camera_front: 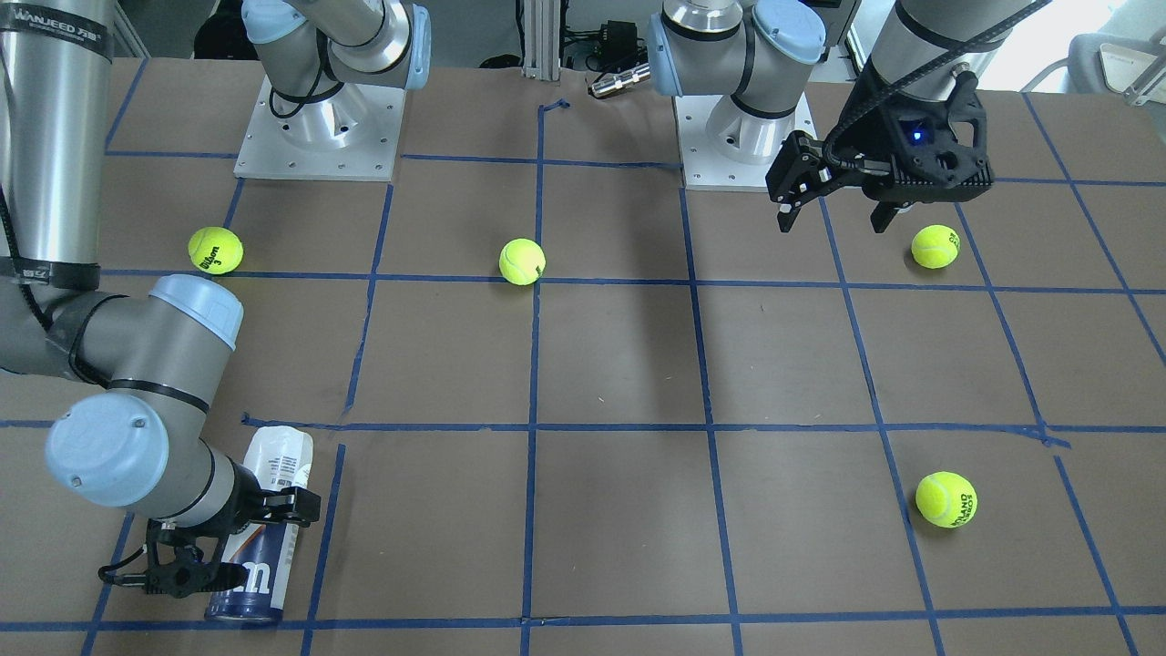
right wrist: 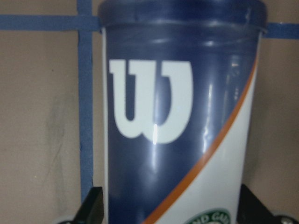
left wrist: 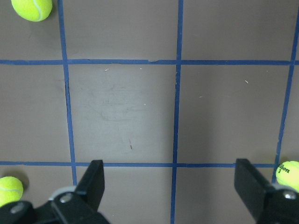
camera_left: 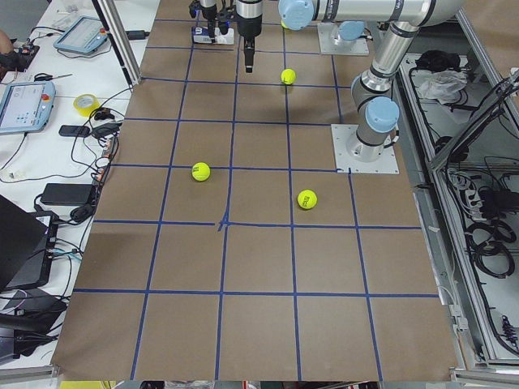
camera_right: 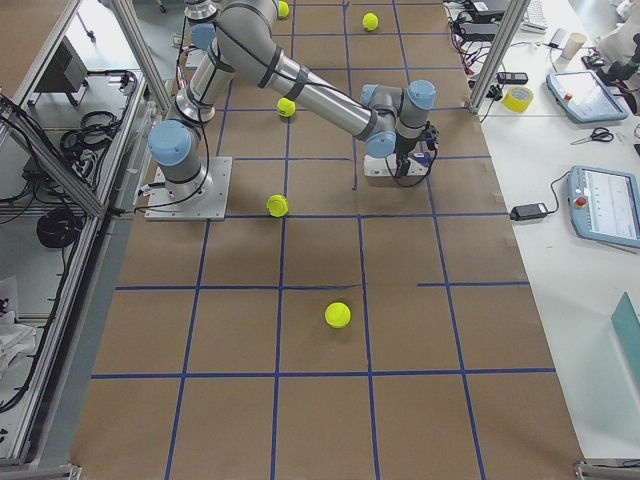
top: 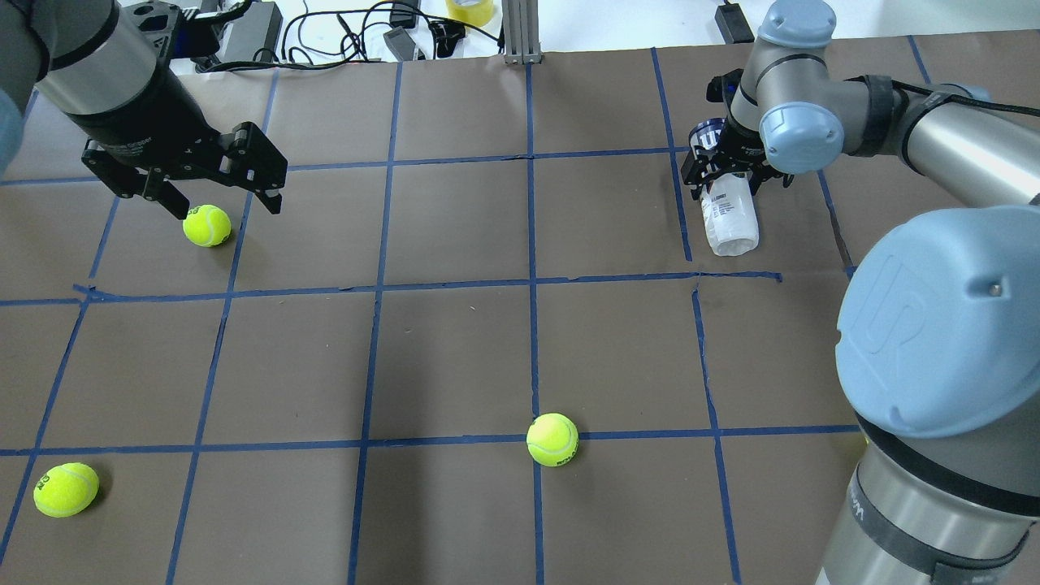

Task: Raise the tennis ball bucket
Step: 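Close the right gripper on the upper body of the can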

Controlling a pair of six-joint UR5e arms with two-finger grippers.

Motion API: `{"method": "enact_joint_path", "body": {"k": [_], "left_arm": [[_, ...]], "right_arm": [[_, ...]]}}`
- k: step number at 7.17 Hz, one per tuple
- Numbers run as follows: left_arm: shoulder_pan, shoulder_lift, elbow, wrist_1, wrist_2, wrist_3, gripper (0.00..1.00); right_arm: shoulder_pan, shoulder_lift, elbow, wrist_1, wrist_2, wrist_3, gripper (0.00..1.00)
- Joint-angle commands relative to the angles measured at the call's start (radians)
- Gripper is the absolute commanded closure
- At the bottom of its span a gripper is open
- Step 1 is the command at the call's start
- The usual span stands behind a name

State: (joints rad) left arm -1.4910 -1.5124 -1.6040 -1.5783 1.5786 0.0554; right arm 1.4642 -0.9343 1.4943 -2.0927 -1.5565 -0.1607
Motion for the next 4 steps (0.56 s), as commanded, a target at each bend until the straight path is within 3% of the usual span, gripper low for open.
{"method": "enact_joint_path", "body": {"k": [1, 4], "left_arm": [[0.0, 0.0, -0.001, 0.0, 0.001, 0.001, 0.0], [0.002, 0.001, -0.002, 0.0, 0.003, 0.0, 0.0]], "right_arm": [[-0.001, 0.0, 0.006, -0.001, 0.0, -0.037, 0.2], [0.008, -0.014, -0.006, -0.001, 0.031, -0.036, 0.27]]}}
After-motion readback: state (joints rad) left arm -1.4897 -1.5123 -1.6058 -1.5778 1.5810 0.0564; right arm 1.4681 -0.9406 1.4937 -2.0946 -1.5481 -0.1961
